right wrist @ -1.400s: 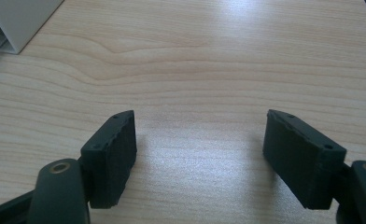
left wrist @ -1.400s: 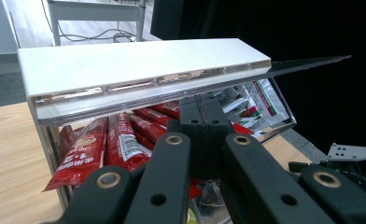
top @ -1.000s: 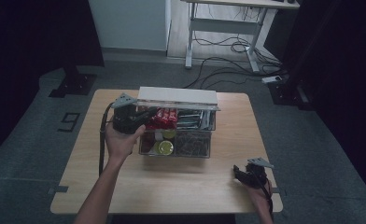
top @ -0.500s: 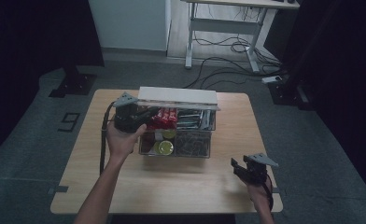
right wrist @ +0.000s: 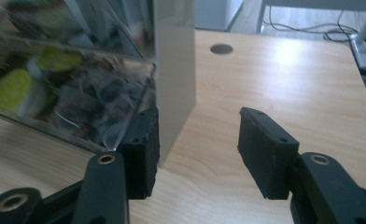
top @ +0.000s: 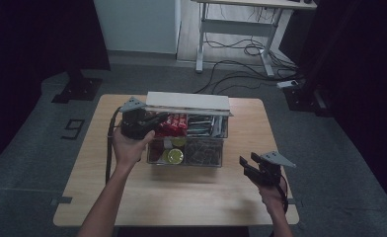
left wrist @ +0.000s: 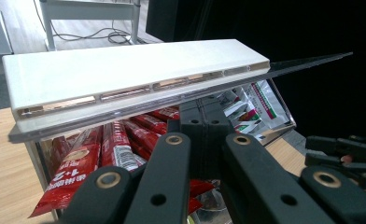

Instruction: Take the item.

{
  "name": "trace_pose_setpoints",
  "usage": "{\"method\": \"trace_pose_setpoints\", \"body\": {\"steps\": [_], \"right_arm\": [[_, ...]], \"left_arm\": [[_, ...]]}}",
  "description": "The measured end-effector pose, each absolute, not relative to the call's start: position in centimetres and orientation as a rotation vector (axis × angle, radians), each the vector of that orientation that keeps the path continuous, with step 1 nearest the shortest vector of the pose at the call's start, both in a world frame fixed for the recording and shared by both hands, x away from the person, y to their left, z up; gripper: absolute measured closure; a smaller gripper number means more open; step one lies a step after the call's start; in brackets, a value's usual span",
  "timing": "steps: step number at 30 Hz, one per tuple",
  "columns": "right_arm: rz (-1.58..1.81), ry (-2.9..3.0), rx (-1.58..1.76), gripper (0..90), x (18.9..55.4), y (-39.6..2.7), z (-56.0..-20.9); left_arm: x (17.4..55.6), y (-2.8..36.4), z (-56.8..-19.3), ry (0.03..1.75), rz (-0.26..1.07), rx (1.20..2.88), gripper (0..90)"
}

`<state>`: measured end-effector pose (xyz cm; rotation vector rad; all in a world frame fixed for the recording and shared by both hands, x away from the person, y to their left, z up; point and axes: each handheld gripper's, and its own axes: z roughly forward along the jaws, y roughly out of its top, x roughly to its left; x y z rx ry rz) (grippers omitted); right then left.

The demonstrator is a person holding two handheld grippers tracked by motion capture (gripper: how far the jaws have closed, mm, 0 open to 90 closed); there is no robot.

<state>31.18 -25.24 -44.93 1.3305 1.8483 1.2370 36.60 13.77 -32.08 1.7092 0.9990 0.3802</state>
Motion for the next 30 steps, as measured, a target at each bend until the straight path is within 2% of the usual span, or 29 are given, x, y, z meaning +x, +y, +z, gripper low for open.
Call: {"method": "trace_pose_setpoints", "body": {"steps": [8, 30], "right_arm": [[1.304, 1.848, 1.287, 51.3, 31.4, -24.5, -42.5], [1.353, 1.848, 1.203, 52.1, 31.8, -22.8, -39.0]], "left_arm": [[36.6, 13.8, -32.0, 1.001, 0.377, 1.711, 90.0], [36.6, 14.0, -31.9, 1.006, 0.373, 1.708, 90.0]]}}
